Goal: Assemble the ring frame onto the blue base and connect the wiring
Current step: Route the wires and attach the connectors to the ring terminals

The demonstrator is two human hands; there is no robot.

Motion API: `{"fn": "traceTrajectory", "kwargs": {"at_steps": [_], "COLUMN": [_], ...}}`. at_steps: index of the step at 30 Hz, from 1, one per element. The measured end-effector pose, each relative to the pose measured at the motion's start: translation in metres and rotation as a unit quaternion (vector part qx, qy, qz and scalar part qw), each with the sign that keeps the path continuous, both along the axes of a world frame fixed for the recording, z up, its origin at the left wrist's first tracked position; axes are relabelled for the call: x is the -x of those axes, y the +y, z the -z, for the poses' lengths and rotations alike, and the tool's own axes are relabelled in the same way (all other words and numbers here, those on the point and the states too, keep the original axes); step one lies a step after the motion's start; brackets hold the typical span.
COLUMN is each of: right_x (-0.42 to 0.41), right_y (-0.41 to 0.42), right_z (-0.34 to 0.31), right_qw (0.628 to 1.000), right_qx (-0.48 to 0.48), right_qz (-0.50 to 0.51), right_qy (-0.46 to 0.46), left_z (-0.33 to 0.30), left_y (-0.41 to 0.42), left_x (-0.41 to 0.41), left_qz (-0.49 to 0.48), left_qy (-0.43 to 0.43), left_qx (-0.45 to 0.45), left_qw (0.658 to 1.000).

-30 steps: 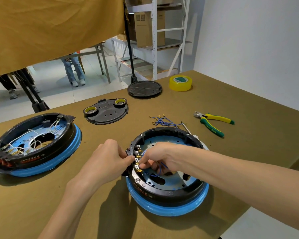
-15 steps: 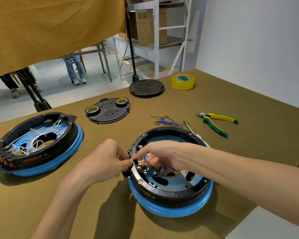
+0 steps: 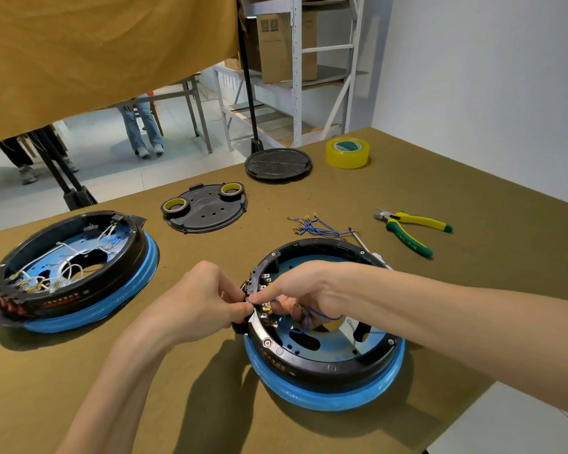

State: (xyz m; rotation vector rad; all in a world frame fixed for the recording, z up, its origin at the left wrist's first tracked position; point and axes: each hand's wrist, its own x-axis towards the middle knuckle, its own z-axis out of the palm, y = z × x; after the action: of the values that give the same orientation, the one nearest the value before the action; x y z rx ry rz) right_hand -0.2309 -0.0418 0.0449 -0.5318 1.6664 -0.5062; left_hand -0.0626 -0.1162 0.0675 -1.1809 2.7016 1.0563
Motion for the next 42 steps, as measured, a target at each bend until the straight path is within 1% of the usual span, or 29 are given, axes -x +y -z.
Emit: {"fn": "traceTrajectory", "kwargs": {"at_steps": [5,9,12,14,16,20,22,26,30,36,42], "right_x": [0.001,0.005,0.010,0.014,0.017,0.021,0.019,0.014,0.009,0.008,0.011], "right_y": [-0.002,0.003,0.004,0.006,0.008,0.011,0.011,0.012,0.008,0.005,0.010], "right_z": [-0.001,0.003,0.008,0.009,0.008,0.005,0.006,0.008,0.007,0.009,0.009], "right_qw": [1.000,1.000,0.999,0.998,0.996,0.995,0.996,0.999,1.000,1.000,1.000], "right_qx": [-0.006,0.015,0.033,0.031,0.026,0.032,0.031,0.024,0.004,-0.012,0.016], "right_qz": [-0.018,-0.019,-0.036,-0.047,-0.053,-0.040,-0.032,-0.037,-0.017,0.001,-0.008], "right_qy": [0.005,-0.007,-0.016,-0.042,-0.074,-0.088,-0.076,-0.014,-0.020,-0.028,-0.024], "left_z": [0.000,0.000,-0.001,-0.001,0.001,0.003,0.002,0.002,0.002,0.000,0.000], "left_y": [0.001,0.005,0.004,0.003,0.003,0.003,0.003,0.005,0.008,0.007,0.006], "left_x": [0.002,0.005,0.002,0.000,0.000,0.000,0.000,0.001,0.002,0.003,0.001], "left_qz": [0.000,0.006,-0.008,-0.027,-0.038,-0.042,-0.040,-0.018,0.011,0.020,0.001], "left_qy": [-0.006,-0.022,-0.015,-0.007,-0.006,-0.013,-0.016,-0.020,-0.034,-0.033,-0.029], "left_qx": [0.022,0.051,0.023,0.000,-0.008,-0.011,-0.010,0.012,0.055,0.051,0.039], "left_qw": [1.000,0.998,1.000,1.000,0.999,0.999,0.999,1.000,0.998,0.998,0.999]}}
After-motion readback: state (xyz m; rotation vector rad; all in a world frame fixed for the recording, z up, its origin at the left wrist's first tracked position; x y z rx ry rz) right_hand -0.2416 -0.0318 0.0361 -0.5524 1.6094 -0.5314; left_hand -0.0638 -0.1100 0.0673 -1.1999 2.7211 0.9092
